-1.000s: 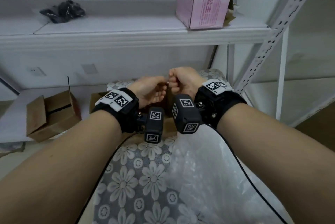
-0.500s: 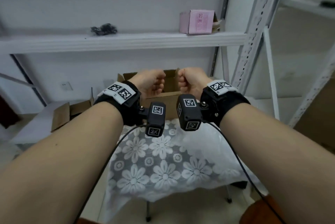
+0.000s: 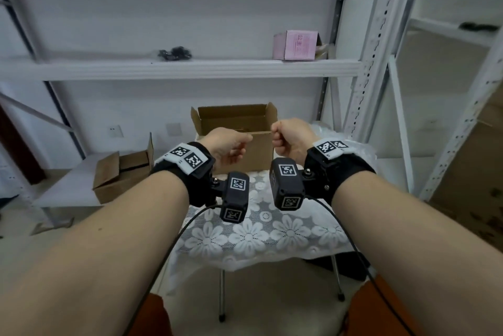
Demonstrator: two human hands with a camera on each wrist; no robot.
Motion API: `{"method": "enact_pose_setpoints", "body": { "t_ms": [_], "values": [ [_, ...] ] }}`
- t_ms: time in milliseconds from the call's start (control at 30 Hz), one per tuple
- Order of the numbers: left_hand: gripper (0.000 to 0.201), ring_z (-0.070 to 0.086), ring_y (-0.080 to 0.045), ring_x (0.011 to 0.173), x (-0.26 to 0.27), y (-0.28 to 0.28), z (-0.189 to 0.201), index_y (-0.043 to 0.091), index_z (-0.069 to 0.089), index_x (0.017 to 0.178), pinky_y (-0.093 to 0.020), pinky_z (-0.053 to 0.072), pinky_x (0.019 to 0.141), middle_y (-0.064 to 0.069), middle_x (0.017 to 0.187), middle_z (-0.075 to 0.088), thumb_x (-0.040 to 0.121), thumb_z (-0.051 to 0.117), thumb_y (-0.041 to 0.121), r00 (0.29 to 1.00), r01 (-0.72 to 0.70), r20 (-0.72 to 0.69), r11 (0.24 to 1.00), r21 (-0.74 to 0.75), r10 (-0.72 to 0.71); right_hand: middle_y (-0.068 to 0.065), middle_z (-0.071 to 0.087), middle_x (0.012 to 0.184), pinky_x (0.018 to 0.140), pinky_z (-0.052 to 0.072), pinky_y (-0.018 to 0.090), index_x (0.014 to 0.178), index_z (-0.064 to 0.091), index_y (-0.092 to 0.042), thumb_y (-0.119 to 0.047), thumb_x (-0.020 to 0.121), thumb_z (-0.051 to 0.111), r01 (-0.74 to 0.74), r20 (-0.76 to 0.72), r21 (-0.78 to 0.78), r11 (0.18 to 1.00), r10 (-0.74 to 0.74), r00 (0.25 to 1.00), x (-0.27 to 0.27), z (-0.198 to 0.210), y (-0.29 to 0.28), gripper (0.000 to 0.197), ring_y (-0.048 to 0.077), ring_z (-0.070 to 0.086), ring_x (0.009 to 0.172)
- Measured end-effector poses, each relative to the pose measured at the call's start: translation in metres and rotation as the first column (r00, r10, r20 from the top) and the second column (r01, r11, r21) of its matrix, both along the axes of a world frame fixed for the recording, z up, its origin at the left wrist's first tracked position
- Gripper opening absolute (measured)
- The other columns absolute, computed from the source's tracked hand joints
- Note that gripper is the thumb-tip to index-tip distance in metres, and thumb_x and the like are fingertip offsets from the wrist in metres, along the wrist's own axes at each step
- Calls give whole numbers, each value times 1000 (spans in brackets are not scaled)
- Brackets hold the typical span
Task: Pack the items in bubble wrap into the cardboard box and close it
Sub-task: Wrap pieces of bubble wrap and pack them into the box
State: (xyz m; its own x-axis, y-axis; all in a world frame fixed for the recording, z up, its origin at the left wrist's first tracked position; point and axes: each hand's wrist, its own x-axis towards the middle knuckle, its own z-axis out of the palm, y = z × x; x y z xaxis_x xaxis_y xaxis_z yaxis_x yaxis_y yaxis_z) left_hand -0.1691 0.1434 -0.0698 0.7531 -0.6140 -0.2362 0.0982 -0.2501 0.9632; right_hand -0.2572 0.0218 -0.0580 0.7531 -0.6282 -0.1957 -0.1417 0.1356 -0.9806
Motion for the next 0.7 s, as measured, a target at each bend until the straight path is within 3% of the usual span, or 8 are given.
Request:
{"method": "enact_pose_setpoints", "body": {
  "t_ms": [167,267,400,533,700],
  "values": [
    [14,45,-11,52,-5,-15,-36,11,53,78,-19,42,46,-2,61,49,90,60,12,997,12,-76,999,50,-8,2,44,57,40,25,18,65,53,-10,3,87,40,44,-88,6,999,-43,995,0,-36,-6,29,11,35,48],
    [10,51,-12,58,-8,-27,-50,8,57,83,-20,45,53,-5,71,56,89,62,14,992,71,-106,993,91,-61,8,49,63,45,27,23,67,55,-5,9,83,45,72,-78,-21,997,-73,994,-2,-50,-16,24,14,40,50],
    [33,62,-16,84,-13,-45,-54,6,59,115,-25,52,67,-6,107,64,89,63,27,982,174,-91,978,117,-164,6,55,70,45,34,22,72,55,-12,9,84,49,266,35,-87,960,-264,964,-6,-57,-38,25,16,50,56],
    [46,58,-23,110,-26,-63,-57,11,52,129,-28,51,75,-4,124,55,90,61,33,969,246,-60,956,159,-239,5,55,67,46,37,23,73,55,-12,6,81,61,388,45,-51,920,-386,922,-18,-67,-62,21,15,50,55],
    [57,61,-22,94,-33,-80,-70,5,50,130,-25,51,63,-11,125,53,84,70,32,975,221,-46,956,194,-216,6,56,64,48,40,22,72,58,-7,-1,84,64,448,21,-7,894,-447,894,-31,-87,-77,15,14,51,54]
  ]
}}
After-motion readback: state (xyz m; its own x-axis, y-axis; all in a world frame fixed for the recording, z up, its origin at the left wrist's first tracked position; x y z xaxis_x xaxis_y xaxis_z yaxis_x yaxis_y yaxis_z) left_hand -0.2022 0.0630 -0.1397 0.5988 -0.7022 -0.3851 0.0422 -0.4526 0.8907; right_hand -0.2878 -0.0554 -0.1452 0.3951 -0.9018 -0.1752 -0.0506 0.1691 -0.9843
